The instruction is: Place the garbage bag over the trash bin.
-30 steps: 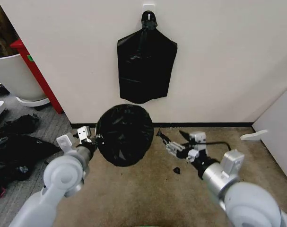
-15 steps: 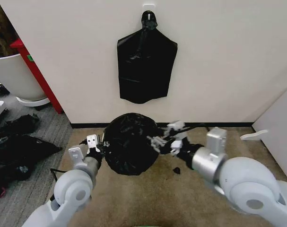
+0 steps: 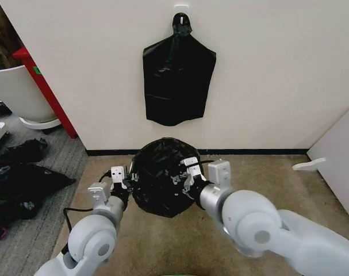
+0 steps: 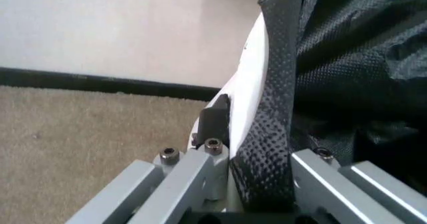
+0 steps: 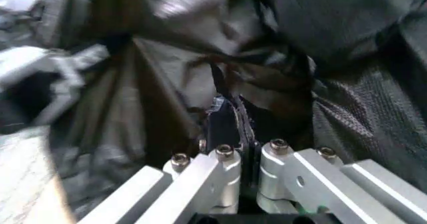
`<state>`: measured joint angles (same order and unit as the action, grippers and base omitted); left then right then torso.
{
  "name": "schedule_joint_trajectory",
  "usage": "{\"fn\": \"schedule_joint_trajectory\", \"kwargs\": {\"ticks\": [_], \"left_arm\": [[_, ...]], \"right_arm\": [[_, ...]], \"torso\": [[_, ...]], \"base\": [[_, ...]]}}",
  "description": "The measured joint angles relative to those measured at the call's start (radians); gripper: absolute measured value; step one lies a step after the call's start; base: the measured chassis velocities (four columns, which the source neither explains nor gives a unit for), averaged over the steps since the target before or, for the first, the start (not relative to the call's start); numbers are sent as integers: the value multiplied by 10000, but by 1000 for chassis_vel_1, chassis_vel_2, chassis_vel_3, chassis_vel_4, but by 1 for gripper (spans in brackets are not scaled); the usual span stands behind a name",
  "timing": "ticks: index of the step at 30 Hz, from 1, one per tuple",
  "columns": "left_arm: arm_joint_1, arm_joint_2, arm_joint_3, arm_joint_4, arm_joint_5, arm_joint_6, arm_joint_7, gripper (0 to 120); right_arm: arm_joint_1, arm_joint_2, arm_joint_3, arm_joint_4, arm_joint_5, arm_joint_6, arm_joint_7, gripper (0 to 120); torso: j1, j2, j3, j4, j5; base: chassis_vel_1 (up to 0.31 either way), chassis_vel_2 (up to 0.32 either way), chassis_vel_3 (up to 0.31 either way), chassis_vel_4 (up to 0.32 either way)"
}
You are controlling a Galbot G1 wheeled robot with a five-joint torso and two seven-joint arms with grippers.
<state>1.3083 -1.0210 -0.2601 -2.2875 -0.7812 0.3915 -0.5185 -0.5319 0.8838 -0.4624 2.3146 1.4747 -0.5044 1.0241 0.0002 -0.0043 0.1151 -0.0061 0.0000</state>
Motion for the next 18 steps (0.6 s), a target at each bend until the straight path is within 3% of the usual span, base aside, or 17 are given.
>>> {"fn": "schedule_joint_trajectory", "kwargs": {"ticks": [18], "left_arm": [[632, -55, -35, -575, 1257, -144, 888, 1]], "right_arm": [[714, 1236, -945, -2132, -561, 421, 885, 0]], "torso": [[0, 0, 0, 1, 0]], "base": [[0, 0, 0, 0]]}}
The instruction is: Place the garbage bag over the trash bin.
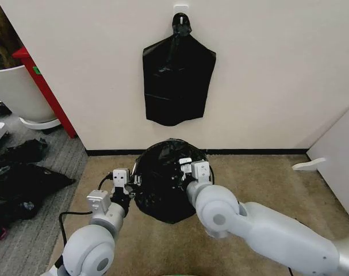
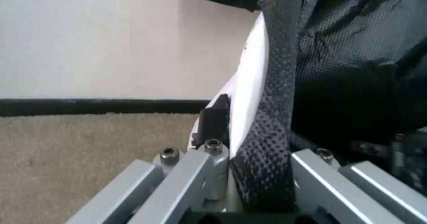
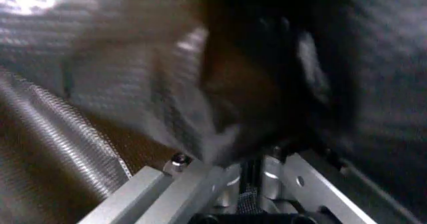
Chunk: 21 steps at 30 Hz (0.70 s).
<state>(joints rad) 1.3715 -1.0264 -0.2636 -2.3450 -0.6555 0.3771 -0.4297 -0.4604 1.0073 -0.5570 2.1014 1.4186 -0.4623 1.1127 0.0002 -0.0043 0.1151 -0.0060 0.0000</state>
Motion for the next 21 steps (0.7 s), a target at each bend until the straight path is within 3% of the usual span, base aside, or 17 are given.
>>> {"fn": "schedule_joint_trajectory", "kwargs": {"ticks": [21], "left_arm": [[244, -70, 196, -345, 328, -1, 454, 1]], "right_arm": [[3, 518, -404, -1046, -213, 115, 415, 0]], "torso": [[0, 0, 0, 0, 0]], "base": [[0, 0, 0, 0]]}}
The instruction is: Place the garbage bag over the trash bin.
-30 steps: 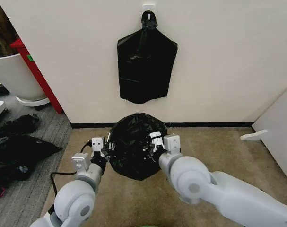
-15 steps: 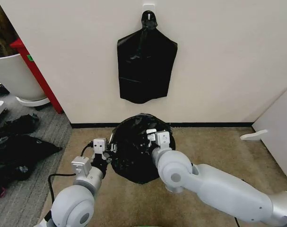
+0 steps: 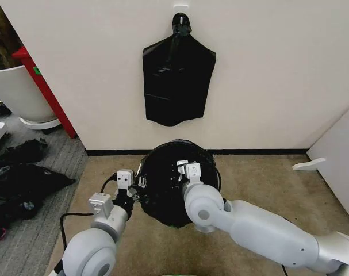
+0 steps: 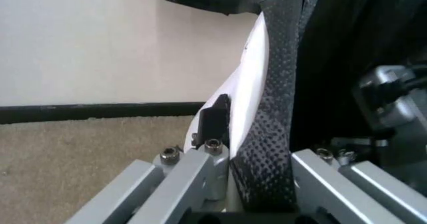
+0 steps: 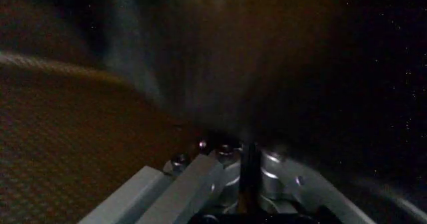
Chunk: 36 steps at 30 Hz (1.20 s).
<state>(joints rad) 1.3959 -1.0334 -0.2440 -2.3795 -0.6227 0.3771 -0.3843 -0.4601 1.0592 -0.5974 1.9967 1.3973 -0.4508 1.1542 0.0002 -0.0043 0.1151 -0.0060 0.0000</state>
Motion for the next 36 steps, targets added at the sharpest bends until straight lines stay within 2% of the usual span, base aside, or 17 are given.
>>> {"fn": "schedule_joint_trajectory", "kwargs": {"ticks": [36], "left_arm": [[102, 87, 77, -387, -407, 133, 286, 1]], "right_arm": [[-261, 126, 141, -686, -163, 97, 106, 0]], "torso": [[0, 0, 0, 0, 1]], "base": [[0, 0, 0, 0]]}}
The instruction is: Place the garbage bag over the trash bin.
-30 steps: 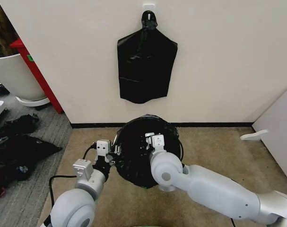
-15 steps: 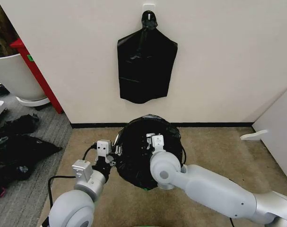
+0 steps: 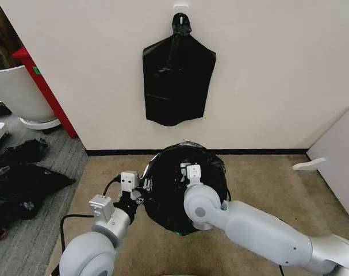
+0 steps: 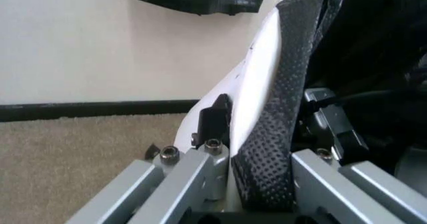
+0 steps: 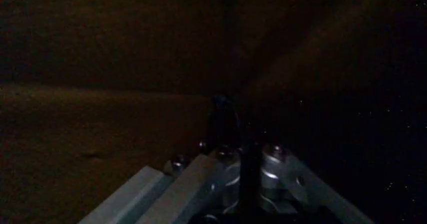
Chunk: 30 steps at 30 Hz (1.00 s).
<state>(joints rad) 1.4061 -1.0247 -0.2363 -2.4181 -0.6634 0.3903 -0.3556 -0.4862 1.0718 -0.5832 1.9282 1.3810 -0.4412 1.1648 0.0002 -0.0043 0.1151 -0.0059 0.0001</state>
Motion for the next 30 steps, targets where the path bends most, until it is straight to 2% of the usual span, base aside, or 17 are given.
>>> {"fn": "schedule_joint_trajectory", "kwargs": {"ticks": [6, 16, 23, 28, 30], "left_arm": [[-53, -11, -1, 64, -42, 21, 21, 1], [-368, -258, -31, 1030, -435, 12, -231, 1], [-434, -483, -7, 1395, -1205, 140, -708, 1], [-522, -711, -224, 1562, -2476, 302, -1714, 1], [-586, -778, -311, 1627, -2999, 373, -2114, 1]], "right_arm": [[-80, -90, 51, 50, 4, 6, 8, 0], [-6, -430, 149, 1013, 445, 47, 74, 0], [77, -808, 143, 1872, 819, 36, 88, 0], [136, -1273, 277, 2968, 1169, -19, -66, 0], [95, -1551, 580, 3506, 1158, -24, -508, 0]], "torso": [[0, 0, 0, 0, 1], [0, 0, 0, 0, 0], [0, 0, 0, 0, 1], [0, 0, 0, 1, 1], [0, 0, 0, 1, -1]], "base": [[0, 0, 0, 0], [0, 0, 0, 0], [0, 0, 0, 0], [0, 0, 0, 0], [0, 0, 0, 0]]}}
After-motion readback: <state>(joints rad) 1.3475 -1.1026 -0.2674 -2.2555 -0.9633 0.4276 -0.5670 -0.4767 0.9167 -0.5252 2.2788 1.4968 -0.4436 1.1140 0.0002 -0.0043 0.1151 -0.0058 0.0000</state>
